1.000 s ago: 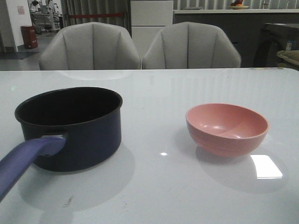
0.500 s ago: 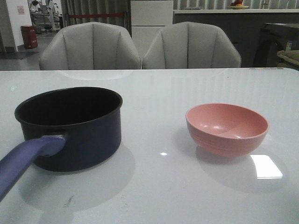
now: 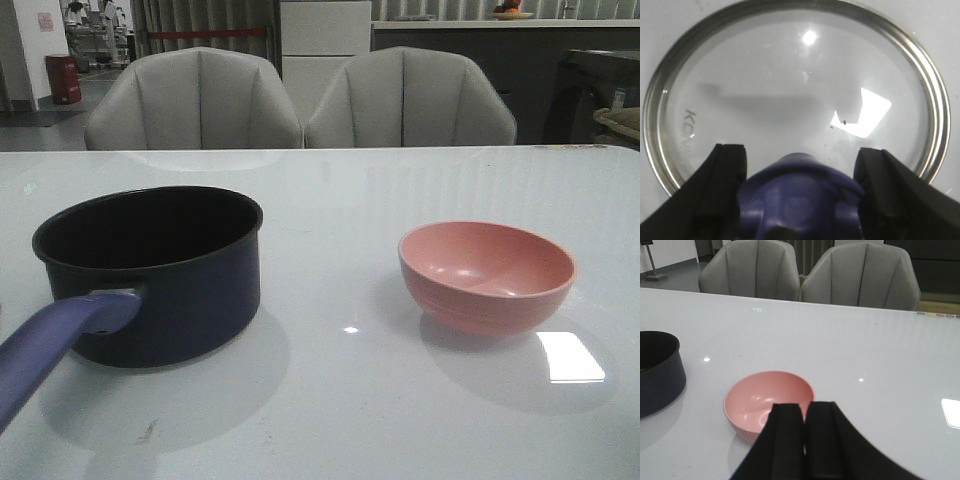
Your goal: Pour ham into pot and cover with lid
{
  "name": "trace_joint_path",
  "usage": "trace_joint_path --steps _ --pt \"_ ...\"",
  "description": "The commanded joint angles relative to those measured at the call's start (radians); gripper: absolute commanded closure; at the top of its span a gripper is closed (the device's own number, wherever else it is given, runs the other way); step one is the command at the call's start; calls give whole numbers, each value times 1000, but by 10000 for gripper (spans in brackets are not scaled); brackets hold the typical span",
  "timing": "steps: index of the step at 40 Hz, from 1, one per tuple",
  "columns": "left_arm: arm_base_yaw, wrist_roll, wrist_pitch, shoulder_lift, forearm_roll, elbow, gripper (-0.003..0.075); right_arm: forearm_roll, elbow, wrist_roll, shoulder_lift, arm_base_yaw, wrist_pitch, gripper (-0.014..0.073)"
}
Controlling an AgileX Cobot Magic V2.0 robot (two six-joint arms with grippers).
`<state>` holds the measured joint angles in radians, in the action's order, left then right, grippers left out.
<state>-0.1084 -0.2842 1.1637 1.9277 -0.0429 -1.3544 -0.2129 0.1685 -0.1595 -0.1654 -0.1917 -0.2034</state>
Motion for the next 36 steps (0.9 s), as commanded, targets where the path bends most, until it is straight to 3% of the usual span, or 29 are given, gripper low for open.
trace_joint_path --steps 1,11,19,36 --pt "0 7 49 -62 -3 -63 607 1 29 -9 -7 1 78 447" --pt "0 14 63 -129 -13 -178 607 1 29 -9 -7 1 78 447" --pt "30 126 82 -170 -120 -295 607 1 29 -9 -7 1 78 447" --pt "351 224 123 -141 -135 -397 607 1 29 -9 -7 1 78 447"
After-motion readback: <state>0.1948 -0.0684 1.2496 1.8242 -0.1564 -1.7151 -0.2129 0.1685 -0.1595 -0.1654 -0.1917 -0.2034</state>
